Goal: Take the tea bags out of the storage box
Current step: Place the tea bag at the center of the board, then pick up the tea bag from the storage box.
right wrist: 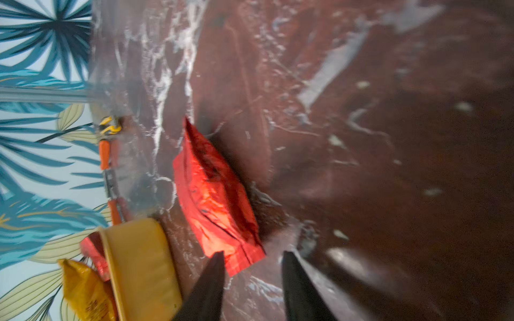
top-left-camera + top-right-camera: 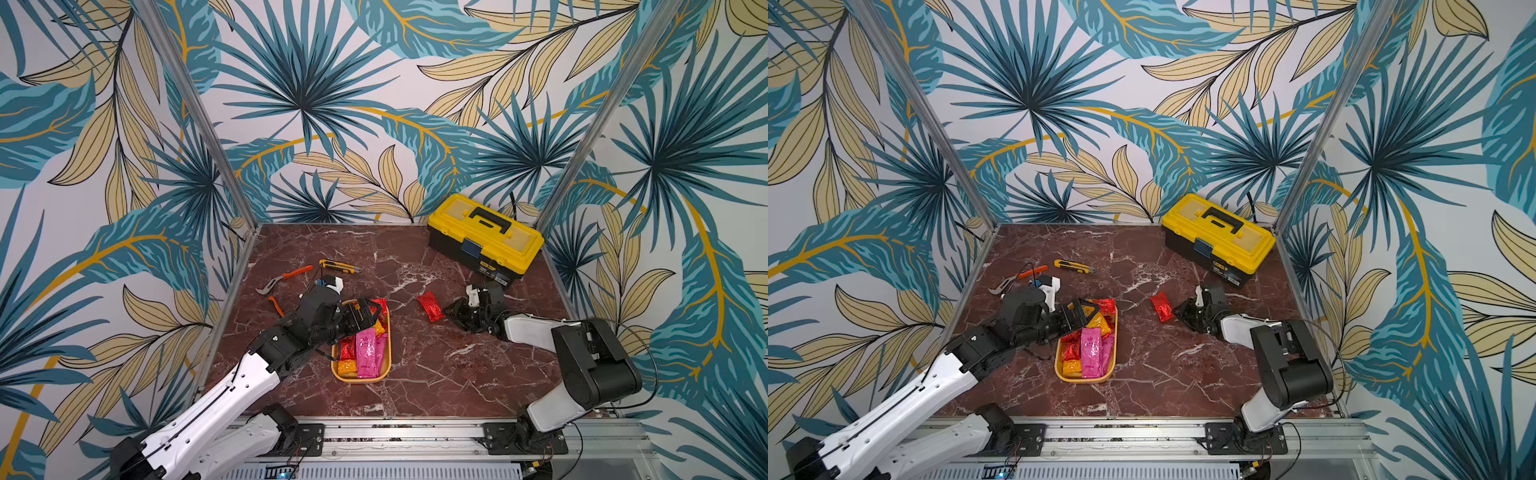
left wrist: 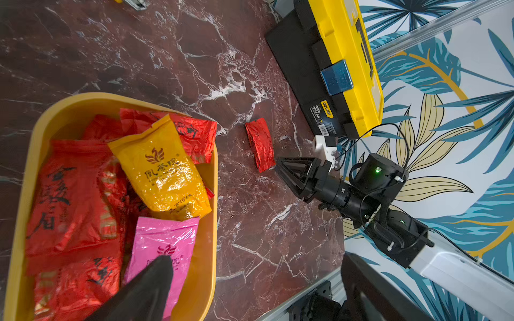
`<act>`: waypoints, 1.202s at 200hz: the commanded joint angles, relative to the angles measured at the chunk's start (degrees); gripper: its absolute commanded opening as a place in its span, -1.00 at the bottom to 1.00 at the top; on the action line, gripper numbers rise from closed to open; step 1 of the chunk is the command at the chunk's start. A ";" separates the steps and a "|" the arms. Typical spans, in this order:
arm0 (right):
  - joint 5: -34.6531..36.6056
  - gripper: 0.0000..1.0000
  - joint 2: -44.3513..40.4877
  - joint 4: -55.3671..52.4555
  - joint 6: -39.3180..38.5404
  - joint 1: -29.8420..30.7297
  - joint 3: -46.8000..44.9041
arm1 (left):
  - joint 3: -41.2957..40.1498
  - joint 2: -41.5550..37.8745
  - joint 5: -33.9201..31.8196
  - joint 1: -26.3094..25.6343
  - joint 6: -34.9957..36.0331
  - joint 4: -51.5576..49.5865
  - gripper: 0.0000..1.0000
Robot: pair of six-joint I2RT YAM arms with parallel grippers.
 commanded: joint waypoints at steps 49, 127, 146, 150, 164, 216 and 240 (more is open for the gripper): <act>16.56 0.29 -15.84 -23.16 -7.30 1.36 3.14 | -1.55 -2.26 -2.38 0.62 0.39 -2.28 1.00; 11.46 -0.05 -15.54 -31.86 -16.45 17.18 19.79 | -3.19 -1.05 5.21 11.80 2.79 -2.96 1.00; 8.68 -0.21 -12.41 -32.24 -17.12 21.37 24.04 | -4.41 -1.77 7.62 15.11 3.33 -3.26 1.00; 8.18 -0.23 -11.67 -32.37 -17.26 22.11 24.85 | -4.69 -1.93 7.95 15.74 3.33 -3.39 1.00; 6.39 -0.28 -9.25 -32.80 -17.26 24.69 27.37 | -5.76 -3.01 8.86 17.43 3.70 -4.23 0.99; 7.19 -0.30 -2.11 -33.09 -16.42 33.59 32.76 | -12.07 -9.54 11.68 22.77 3.13 -6.58 1.00; 6.52 -0.34 0.86 -32.78 -16.54 37.21 34.44 | -14.88 -12.48 12.18 23.15 2.00 -6.92 1.00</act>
